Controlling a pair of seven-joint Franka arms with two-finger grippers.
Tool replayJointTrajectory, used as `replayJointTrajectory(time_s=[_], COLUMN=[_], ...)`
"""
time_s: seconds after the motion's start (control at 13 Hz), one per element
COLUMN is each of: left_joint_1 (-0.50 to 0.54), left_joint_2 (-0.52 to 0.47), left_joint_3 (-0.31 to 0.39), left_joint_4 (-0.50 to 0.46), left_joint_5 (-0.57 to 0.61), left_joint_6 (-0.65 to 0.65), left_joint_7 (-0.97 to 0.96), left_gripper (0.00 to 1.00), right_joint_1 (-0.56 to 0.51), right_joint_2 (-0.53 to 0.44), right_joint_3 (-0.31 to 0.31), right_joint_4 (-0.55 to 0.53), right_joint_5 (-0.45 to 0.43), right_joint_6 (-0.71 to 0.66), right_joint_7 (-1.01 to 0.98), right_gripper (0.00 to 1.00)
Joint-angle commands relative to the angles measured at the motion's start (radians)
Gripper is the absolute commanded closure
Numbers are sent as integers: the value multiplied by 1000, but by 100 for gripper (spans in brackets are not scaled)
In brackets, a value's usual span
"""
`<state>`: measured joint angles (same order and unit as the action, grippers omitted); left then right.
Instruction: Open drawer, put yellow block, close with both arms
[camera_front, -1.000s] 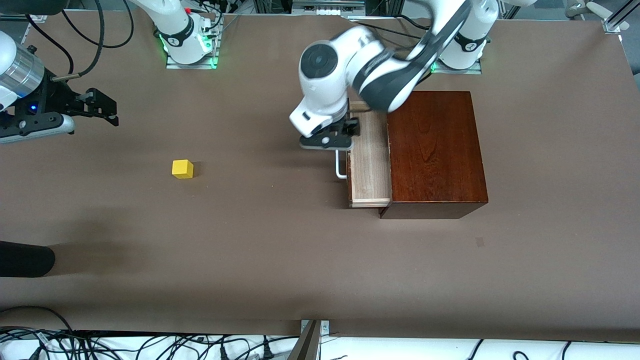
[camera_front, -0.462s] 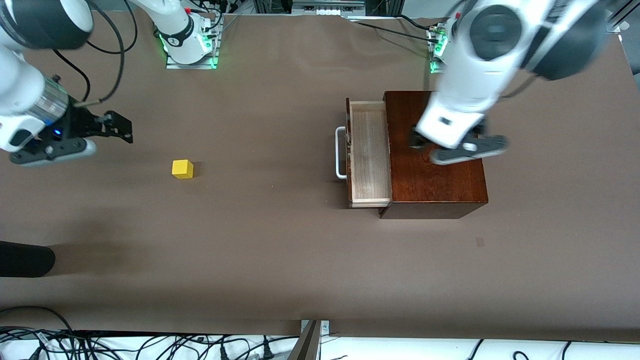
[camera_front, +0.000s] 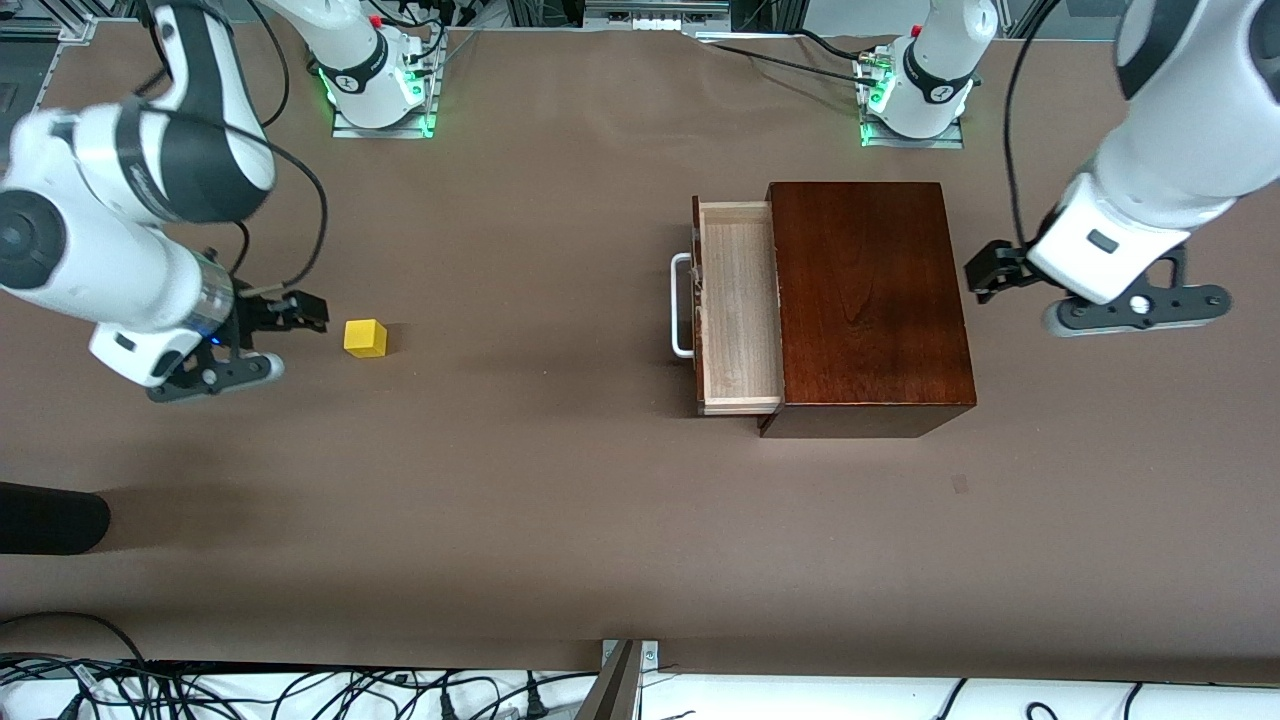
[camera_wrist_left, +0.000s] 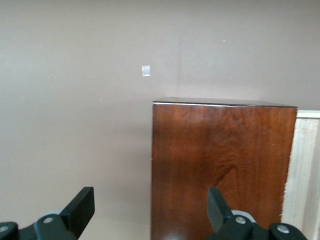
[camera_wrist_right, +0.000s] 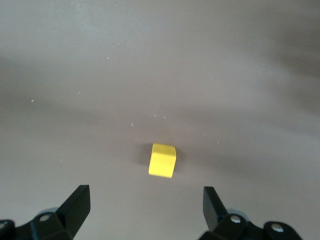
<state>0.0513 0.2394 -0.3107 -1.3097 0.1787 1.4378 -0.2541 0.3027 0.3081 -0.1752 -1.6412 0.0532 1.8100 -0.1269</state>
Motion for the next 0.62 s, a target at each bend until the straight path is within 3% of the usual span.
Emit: replayJointTrajectory(time_s=[0.0, 0.23, 0.54], left_joint_1=[-1, -1, -42], left_joint_2=[-80, -230, -278], left_joint_3=[93, 166, 255], left_joint_4=[-81, -320, -379], left_joint_5=[-51, -100, -148], left_joint_6=[25, 244, 274], left_joint_7=[258, 269, 268], left_gripper=[0, 0, 0], right_joint_1=[7, 7, 6], right_joint_2=[-20, -40, -60], right_joint_3=[5, 5, -4], right_joint_4=[-124, -245, -417], right_joint_5=[17, 23, 24], right_joint_6=[100, 190, 374], right_joint_7=[44, 67, 82], right_gripper=[0, 0, 0])
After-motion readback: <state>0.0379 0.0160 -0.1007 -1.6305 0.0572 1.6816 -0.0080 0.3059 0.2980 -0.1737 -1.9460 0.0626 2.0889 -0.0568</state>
